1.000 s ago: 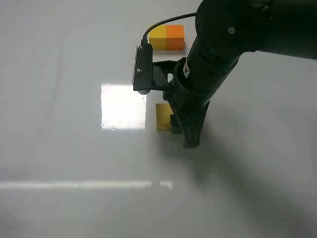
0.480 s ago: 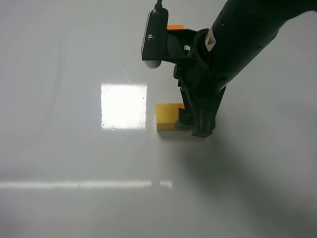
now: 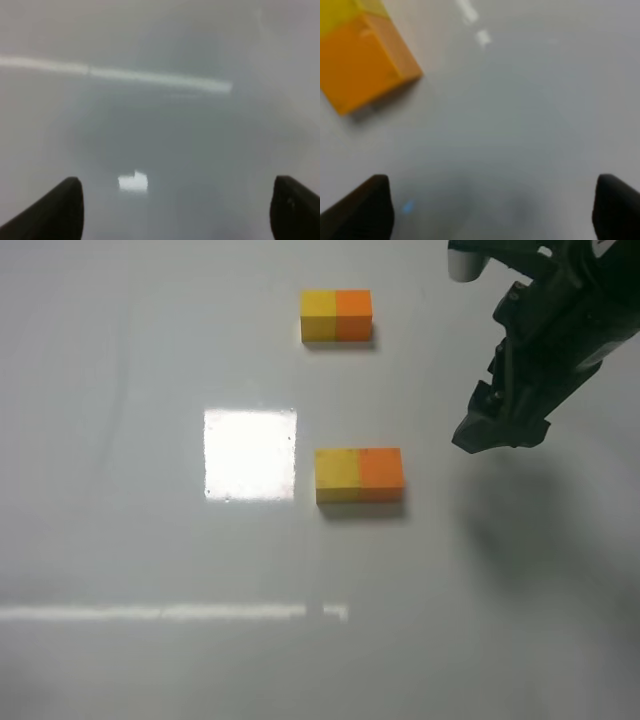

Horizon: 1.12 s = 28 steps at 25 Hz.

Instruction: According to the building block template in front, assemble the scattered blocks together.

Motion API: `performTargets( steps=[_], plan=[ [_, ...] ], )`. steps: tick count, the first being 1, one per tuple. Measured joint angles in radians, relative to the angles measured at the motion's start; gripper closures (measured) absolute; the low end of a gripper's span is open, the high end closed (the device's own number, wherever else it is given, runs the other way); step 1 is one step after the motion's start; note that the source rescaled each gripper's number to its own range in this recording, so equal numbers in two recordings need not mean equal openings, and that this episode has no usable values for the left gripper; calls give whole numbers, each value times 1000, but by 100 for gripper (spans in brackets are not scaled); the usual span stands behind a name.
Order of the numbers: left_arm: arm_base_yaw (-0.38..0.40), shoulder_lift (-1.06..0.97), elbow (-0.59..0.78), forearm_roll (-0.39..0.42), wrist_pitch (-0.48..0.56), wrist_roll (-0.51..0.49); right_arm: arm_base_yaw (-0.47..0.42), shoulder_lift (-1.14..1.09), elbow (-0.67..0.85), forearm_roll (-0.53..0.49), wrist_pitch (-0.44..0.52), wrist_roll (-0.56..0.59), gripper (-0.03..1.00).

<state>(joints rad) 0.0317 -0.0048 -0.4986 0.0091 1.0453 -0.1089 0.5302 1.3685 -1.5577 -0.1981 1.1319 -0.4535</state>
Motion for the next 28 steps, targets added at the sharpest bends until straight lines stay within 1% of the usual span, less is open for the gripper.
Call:
performTargets(
  steps=[3, 7, 10, 14, 17, 23, 28],
  plan=[
    [0, 0, 0, 0, 0, 0, -167, -40, 8, 89, 15, 88, 13],
    [0, 0, 0, 0, 0, 0, -362, -141, 48, 114, 17, 247, 13],
    [0, 0, 0, 0, 0, 0, -481, -241, 134, 120, 18, 330, 14],
    [0, 0, 0, 0, 0, 0, -620, -376, 326, 108, 22, 378, 14],
    [0, 0, 0, 0, 0, 0, -655, -484, 475, 120, 17, 392, 14],
    [0, 0, 0, 0, 0, 0, -659, -793, 764, 151, -2, 399, 14],
    [0, 0, 0, 0, 0, 0, -659, -1079, 906, 192, -41, 412, 15]
  ],
)
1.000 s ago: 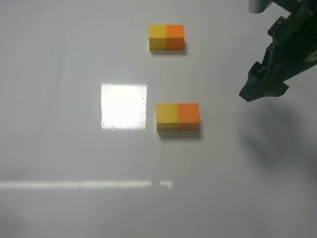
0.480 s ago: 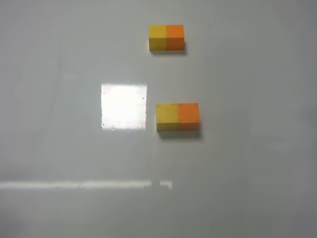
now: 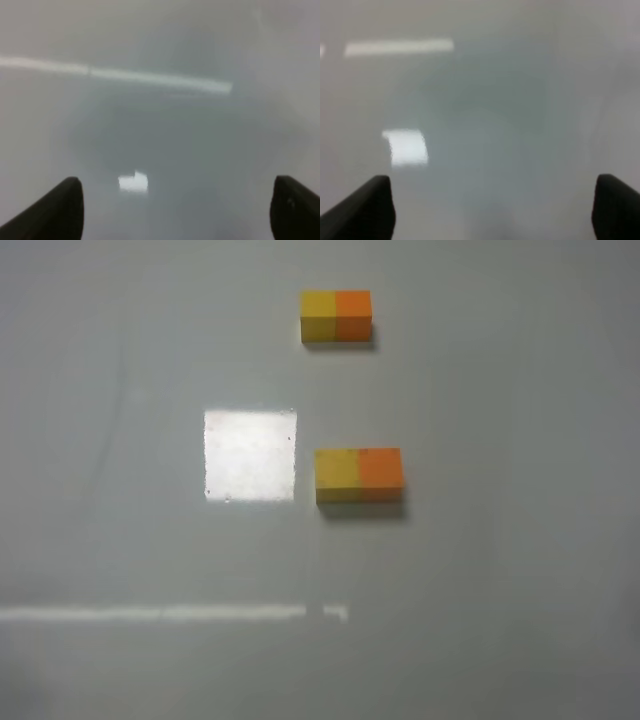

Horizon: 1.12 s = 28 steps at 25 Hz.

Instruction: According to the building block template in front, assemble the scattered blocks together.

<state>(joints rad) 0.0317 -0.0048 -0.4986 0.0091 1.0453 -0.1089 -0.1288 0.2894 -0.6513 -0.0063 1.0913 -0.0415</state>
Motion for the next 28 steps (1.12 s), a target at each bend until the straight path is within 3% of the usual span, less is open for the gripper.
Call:
performTargets(
  steps=[9, 14, 28],
  plan=[
    [0, 0, 0, 0, 0, 0, 0, -289, 118, 6, -42, 0, 18],
    [0, 0, 0, 0, 0, 0, 0, -295, 140, -9, -90, 5, 18],
    [0, 0, 0, 0, 0, -2, 0, -295, 145, -9, -100, 12, 18]
  ],
)
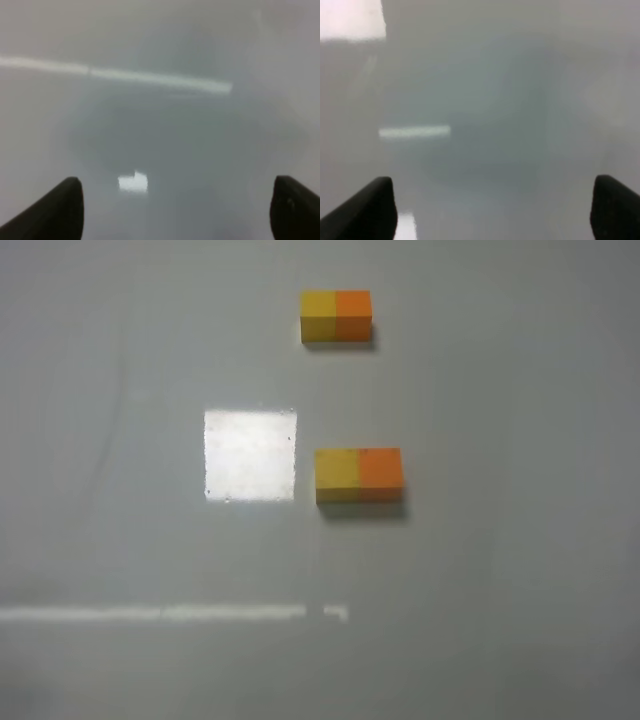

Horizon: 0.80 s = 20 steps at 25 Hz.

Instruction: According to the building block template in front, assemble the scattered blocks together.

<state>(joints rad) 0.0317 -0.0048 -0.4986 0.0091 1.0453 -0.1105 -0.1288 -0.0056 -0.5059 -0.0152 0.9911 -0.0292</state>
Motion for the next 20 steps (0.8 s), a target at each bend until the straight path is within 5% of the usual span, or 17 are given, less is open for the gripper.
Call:
performTargets(
  steps=[20],
  plan=[
    [0, 0, 0, 0, -1, -1, 61, 0, 0, -4, 0, 4, 18]
  ],
)
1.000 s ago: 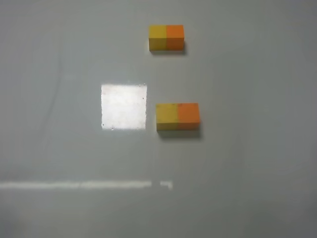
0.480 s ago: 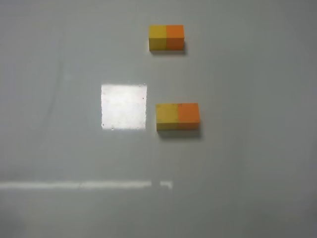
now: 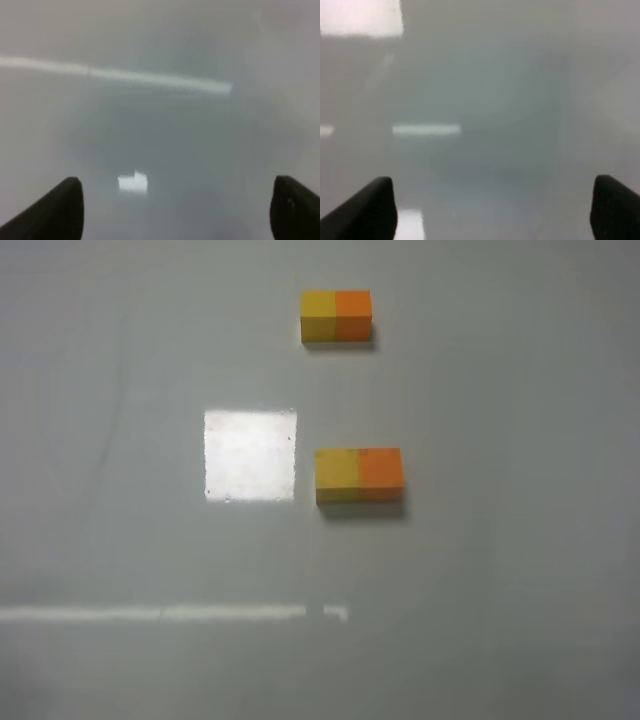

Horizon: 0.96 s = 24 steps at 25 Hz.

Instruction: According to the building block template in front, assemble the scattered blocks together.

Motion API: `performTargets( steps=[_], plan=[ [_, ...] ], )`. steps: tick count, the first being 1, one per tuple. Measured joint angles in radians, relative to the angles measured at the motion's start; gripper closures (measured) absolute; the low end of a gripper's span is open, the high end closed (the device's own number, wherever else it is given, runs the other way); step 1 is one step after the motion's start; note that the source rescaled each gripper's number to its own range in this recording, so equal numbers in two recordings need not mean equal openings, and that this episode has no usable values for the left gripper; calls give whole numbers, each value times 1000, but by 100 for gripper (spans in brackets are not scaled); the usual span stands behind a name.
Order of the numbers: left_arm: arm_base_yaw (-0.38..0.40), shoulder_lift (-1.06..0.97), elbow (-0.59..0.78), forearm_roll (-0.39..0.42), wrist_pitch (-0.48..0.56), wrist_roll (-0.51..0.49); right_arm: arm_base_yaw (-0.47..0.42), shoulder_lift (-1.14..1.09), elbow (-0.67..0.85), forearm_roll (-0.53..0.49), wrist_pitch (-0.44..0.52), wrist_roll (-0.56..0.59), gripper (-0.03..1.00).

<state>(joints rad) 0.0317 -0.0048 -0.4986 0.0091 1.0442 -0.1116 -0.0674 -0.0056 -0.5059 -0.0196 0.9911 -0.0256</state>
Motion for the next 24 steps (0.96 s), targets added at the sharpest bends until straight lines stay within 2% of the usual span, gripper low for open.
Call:
performTargets(
  steps=[24],
  plan=[
    [0, 0, 0, 0, 0, 0, 0, 0, 0, -2, 0, 0, 21]
  ],
)
